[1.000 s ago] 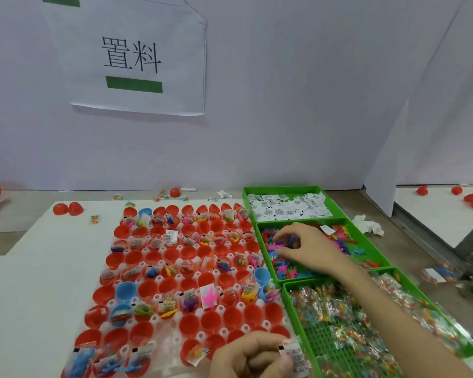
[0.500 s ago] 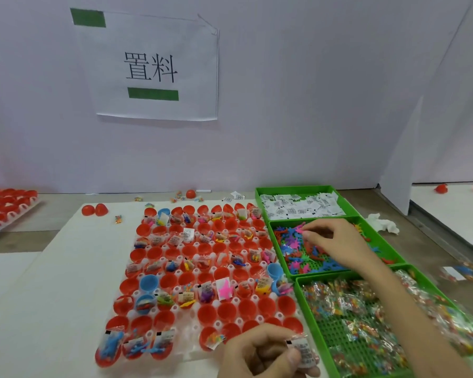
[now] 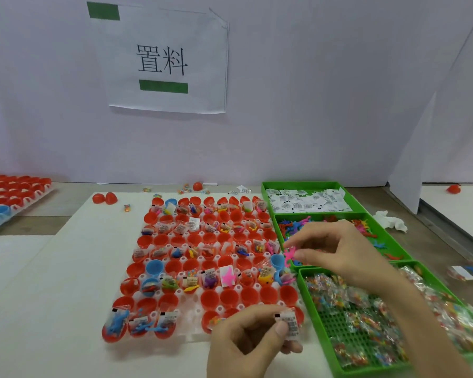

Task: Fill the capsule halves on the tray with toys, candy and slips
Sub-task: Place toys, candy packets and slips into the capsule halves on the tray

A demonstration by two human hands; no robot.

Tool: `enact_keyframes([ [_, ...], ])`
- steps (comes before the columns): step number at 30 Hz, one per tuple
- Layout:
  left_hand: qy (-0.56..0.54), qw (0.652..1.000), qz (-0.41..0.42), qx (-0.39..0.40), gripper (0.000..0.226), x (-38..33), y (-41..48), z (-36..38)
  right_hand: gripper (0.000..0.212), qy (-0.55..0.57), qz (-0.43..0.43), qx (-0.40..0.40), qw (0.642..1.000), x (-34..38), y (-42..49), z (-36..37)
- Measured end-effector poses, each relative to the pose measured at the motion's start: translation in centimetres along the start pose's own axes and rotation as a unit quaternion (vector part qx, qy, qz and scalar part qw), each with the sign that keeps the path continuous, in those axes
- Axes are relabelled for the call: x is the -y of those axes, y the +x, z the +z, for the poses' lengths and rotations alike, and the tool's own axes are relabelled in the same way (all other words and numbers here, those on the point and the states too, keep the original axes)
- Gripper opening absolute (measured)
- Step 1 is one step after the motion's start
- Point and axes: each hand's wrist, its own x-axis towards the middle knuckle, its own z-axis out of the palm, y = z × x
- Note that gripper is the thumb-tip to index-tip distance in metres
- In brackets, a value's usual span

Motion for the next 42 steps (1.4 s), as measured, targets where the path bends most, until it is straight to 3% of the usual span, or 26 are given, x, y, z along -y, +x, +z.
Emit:
enact_keyframes([
  [6,0.002,0.988,0.086,-0.13,0.018,0.1,-0.6,0.6,0.015,0.069,-0.044,0.13,0.988,2.3,-0.9,1.5],
  [9,0.001,0.982,0.099,-0.161,0.017,0.3,-0.6,0.7,0.015,0.038,-0.054,0.159,0.985,2.8,-1.0,2.7],
  [21,0.02,0.972,0.127,-0.196,0.015,0.3,-0.9,0.4,0.012,-0.002,-0.05,0.142,0.989,3.5,-1.0,4.1],
  [28,0.038,0.96,0.167,-0.22,0.03,0.4,-1.1,1.1,0.022,0.0,-0.042,0.131,0.99,3.4,-1.0,4.2],
  [35,0.111,0.952,0.188,-0.214,0.032,1.3,-1.0,0.8,0.029,0.001,-0.042,0.135,0.99,3.1,-1.0,4.0],
  [42,0.175,0.922,0.244,-0.244,0.05,1.9,-0.6,1.0,0.029,-0.02,-0.045,0.113,0.992,2.9,-1.0,4.3],
])
